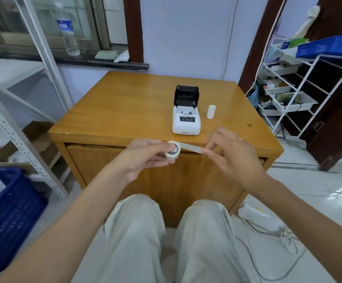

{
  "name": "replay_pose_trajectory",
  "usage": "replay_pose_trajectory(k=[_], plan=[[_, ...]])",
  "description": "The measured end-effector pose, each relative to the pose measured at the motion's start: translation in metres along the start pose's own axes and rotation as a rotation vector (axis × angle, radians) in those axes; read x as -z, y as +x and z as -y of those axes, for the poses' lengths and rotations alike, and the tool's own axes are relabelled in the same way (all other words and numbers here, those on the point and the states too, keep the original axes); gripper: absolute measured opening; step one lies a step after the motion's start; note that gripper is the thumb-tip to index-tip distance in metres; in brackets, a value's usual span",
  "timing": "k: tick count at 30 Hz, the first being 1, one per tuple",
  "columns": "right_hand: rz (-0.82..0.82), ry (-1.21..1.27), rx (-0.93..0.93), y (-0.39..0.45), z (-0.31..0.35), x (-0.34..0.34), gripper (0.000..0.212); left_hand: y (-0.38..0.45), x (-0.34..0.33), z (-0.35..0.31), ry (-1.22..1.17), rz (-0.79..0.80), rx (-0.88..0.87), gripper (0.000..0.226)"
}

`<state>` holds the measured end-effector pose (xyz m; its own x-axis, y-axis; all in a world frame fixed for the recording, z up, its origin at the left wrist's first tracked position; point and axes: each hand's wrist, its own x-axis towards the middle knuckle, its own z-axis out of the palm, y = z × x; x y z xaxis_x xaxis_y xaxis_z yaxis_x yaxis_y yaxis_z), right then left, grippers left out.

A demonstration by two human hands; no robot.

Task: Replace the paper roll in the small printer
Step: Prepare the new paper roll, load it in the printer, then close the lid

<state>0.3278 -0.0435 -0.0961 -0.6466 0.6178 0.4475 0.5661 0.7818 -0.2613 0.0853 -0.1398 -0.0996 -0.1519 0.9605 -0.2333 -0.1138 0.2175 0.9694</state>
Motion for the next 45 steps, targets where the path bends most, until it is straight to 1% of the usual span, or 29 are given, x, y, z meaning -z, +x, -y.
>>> replay_pose_trajectory(k=[3, 5, 7, 9, 12, 15, 18, 21, 23, 25, 27, 29, 31, 32, 33, 34, 36, 37, 39, 40, 42, 43, 45], plan=[[0.061, 0.119, 0.011, -0.009, 0.005, -0.002, 0.021, 0.003, -0.008, 0.007, -0.058, -0.03, -0.02, 0.033], [0.083, 0.254, 0.007, -0.013, 0.01, -0.006, 0.022, 0.004, -0.019, 0.009, -0.158, -0.042, -0.031, 0.036], [0.04, 0.347, 0.0, -0.017, 0.017, -0.011, 0.019, 0.004, -0.031, 0.012, -0.302, -0.04, -0.031, 0.038], [-0.034, 0.405, 0.011, -0.02, 0.027, -0.014, 0.016, 0.005, -0.043, 0.013, -0.433, -0.048, -0.02, 0.029], [-0.118, 0.417, 0.043, -0.021, 0.037, -0.014, 0.023, 0.004, -0.055, 0.011, -0.529, -0.067, 0.0, 0.023], [-0.175, 0.458, -0.007, -0.015, 0.033, -0.009, 0.018, 0.001, -0.059, 0.012, -0.53, -0.029, 0.013, 0.026], [-0.143, 0.419, -0.01, -0.011, 0.033, -0.01, 0.039, -0.003, -0.066, 0.015, -0.653, 0.031, 0.037, 0.027], [-0.116, 0.437, -0.025, -0.01, 0.035, -0.015, 0.05, -0.007, -0.076, 0.024, -0.807, 0.089, 0.044, 0.044], [-0.109, 0.445, -0.037, -0.009, 0.034, -0.016, 0.051, -0.008, -0.08, 0.03, -0.84, 0.092, 0.076, 0.048], [-0.118, 0.456, -0.033, -0.008, 0.033, -0.016, 0.044, -0.01, -0.08, 0.032, -0.884, 0.095, 0.112, 0.049], [-0.098, 0.468, -0.022, -0.006, 0.03, -0.014, 0.04, -0.011, -0.076, 0.03, -0.865, 0.125, 0.136, 0.051], [-0.019, 0.53, -0.024, -0.002, 0.025, -0.006, 0.04, -0.011, -0.068, 0.024, -0.752, 0.177, 0.155, 0.051], [0.146, 0.668, -0.051, 0.001, 0.02, 0.006, 0.04, -0.007, -0.054, 0.018, -0.567, 0.268, 0.166, 0.059], [0.245, 0.731, -0.06, 0.001, 0.018, 0.012, 0.04, -0.005, -0.048, 0.014, -0.478, 0.343, 0.157, 0.065], [0.332, 0.779, -0.058, 0.002, 0.017, 0.016, 0.04, -0.004, -0.044, 0.011, -0.403, 0.412, 0.145, 0.066], [0.398, 0.817, -0.049, 0.001, 0.016, 0.018, 0.039, -0.002, -0.04, 0.008, -0.344, 0.446, 0.15, 0.061], [0.442, 0.844, -0.041, -0.001, 0.016, 0.02, 0.036, 0.0, -0.039, 0.004, -0.29, 0.398, 0.195, 0.043], [0.42, 0.799, -0.048, -0.002, 0.017, 0.018, 0.035, -0.001, -0.041, 0.003, -0.292, 0.347, 0.209, 0.041], [0.304, 0.582, -0.069, -0.006, 0.022, 0.01, 0.035, -0.001, -0.046, 0.009, -0.368, 0.251, 0.215, 0.058], [0.233, 0.466, -0.076, -0.008, 0.025, 0.004, 0.036, -0.002, -0.049, 0.014, -0.454, 0.211, 0.219, 0.065], [0.113, 0.31, -0.076, -0.014, 0.03, -0.008, 0.039, -0.005, -0.059, 0.023, -0.616, 0.12, 0.236, 0.065], [0.078, 0.275, -0.075, -0.016, 0.031, -0.013, 0.04, -0.006, -0.063, 0.026, -0.658, 0.083, 0.233, 0.064], [0.055, 0.299, -0.089, -0.019, 0.03, -0.016, 0.04, -0.009, -0.069, 0.027, -0.676, 0.041, 0.236, 0.066]])
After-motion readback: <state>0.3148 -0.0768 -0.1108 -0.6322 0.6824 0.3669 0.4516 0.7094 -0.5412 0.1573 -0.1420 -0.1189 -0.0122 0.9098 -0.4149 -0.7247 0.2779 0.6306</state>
